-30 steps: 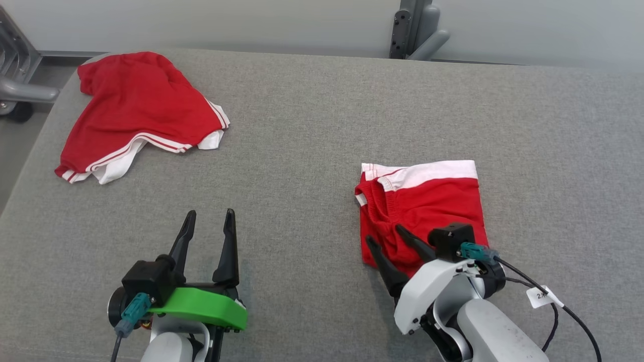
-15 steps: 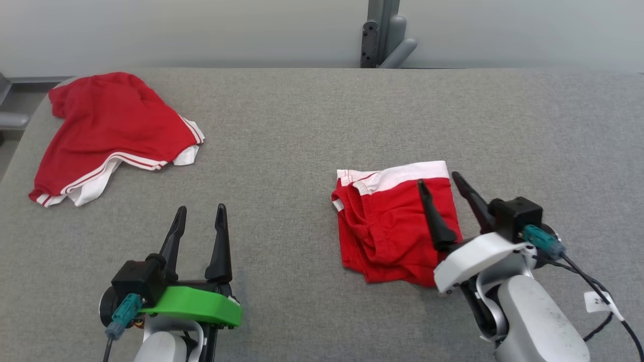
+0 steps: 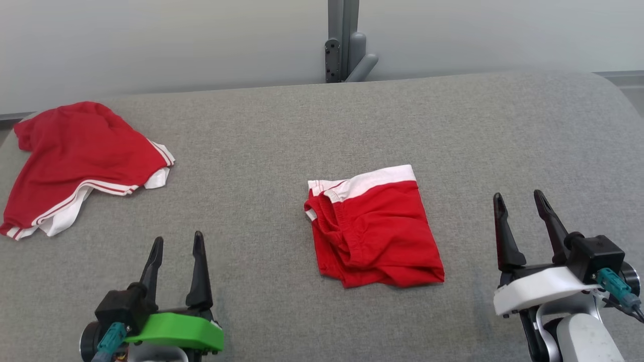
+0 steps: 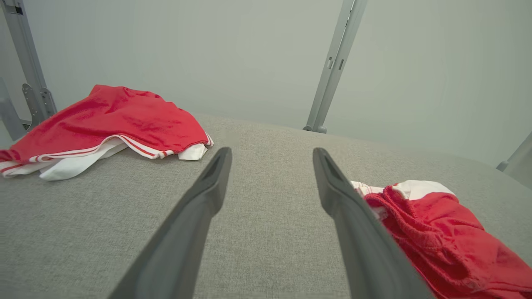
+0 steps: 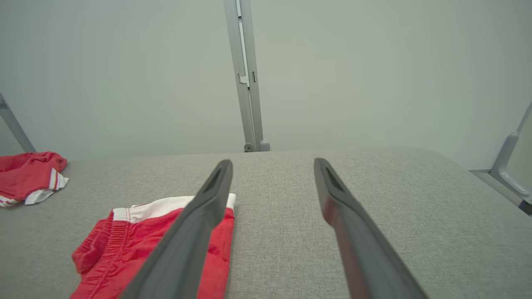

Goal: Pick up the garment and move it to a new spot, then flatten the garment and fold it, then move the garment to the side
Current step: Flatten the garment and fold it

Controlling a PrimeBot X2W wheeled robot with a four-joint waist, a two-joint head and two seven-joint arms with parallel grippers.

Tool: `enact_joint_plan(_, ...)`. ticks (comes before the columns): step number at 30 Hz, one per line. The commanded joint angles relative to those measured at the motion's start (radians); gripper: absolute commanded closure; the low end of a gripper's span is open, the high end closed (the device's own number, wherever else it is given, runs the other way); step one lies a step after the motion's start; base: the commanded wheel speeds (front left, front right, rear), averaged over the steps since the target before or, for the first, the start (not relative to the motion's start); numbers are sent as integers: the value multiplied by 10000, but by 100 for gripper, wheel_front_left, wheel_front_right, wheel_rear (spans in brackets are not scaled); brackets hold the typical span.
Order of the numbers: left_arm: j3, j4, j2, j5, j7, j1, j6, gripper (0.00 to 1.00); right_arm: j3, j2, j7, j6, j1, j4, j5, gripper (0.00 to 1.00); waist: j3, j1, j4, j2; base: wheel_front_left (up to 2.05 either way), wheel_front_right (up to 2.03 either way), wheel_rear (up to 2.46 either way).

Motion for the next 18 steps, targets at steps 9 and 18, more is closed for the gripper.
enact_joint_plan(9, 324, -154, 167, 81, -3, 726, 200, 0, 214, -11, 63, -4, 738, -464, 305, 0, -227, 0, -147, 33, 0, 0, 0)
enact_joint_plan(18, 198, -27, 114, -9, -3, 568, 141, 0, 302, -14, 153, -4, 756, -489, 430, 0, -262, 0, -44, 33, 0, 0, 0)
